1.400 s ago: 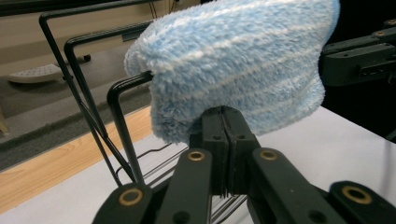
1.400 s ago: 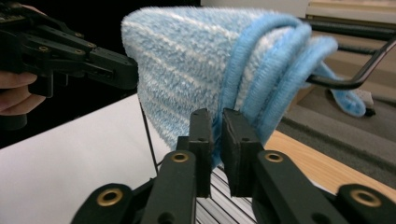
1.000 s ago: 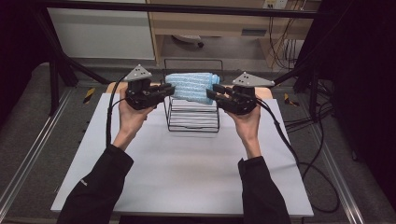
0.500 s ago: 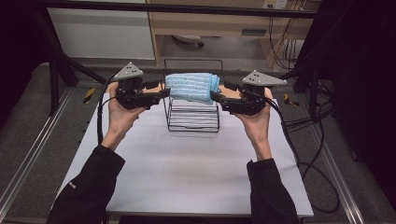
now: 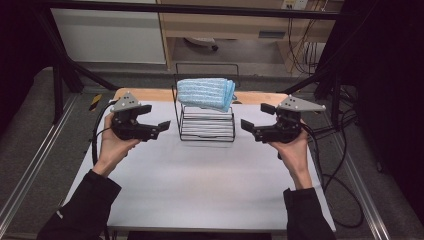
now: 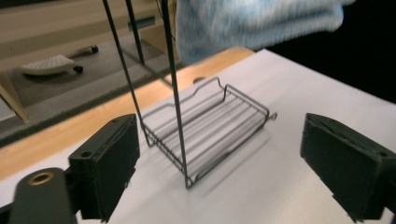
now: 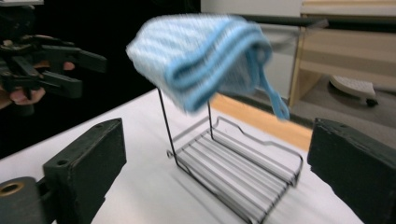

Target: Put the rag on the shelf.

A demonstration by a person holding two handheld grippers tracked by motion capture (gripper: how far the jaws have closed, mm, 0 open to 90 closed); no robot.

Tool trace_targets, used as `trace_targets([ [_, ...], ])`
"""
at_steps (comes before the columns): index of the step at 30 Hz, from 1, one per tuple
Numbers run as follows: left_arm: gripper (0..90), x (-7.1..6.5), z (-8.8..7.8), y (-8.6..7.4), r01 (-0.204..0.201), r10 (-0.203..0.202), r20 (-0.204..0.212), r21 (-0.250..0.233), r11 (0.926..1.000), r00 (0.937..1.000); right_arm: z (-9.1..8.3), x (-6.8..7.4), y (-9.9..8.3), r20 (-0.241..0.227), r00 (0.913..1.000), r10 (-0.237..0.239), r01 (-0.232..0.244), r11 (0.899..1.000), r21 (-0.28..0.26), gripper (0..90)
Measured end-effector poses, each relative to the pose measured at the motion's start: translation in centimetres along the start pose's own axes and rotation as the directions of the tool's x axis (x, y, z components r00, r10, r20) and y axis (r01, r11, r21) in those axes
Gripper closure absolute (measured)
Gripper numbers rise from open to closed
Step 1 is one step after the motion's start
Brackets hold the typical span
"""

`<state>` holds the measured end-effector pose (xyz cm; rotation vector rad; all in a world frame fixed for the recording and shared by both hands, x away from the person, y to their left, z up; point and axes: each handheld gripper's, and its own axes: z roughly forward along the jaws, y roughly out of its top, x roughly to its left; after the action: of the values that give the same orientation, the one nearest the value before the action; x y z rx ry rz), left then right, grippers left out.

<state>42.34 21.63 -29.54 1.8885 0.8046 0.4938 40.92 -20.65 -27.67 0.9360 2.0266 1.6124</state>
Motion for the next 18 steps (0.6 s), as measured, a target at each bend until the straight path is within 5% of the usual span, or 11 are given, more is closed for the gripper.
trace_targets([
  [6,7.8,0.5,-0.2,-4.2,0.02,-0.019,-0.017,0.03,0.9994,0.9997,-1.2,-1.0,-4.0,0.0,0.9987,0.051,-0.051,0.998,0.032,2.2],
  [18,8.2,1.9,-1.2,-11.8,0.087,-0.082,-0.061,0.081,0.9929,0.9948,-2.6,-2.2,-11.2,-0.002,0.9975,0.071,-0.07,0.989,0.127,0.5],
])
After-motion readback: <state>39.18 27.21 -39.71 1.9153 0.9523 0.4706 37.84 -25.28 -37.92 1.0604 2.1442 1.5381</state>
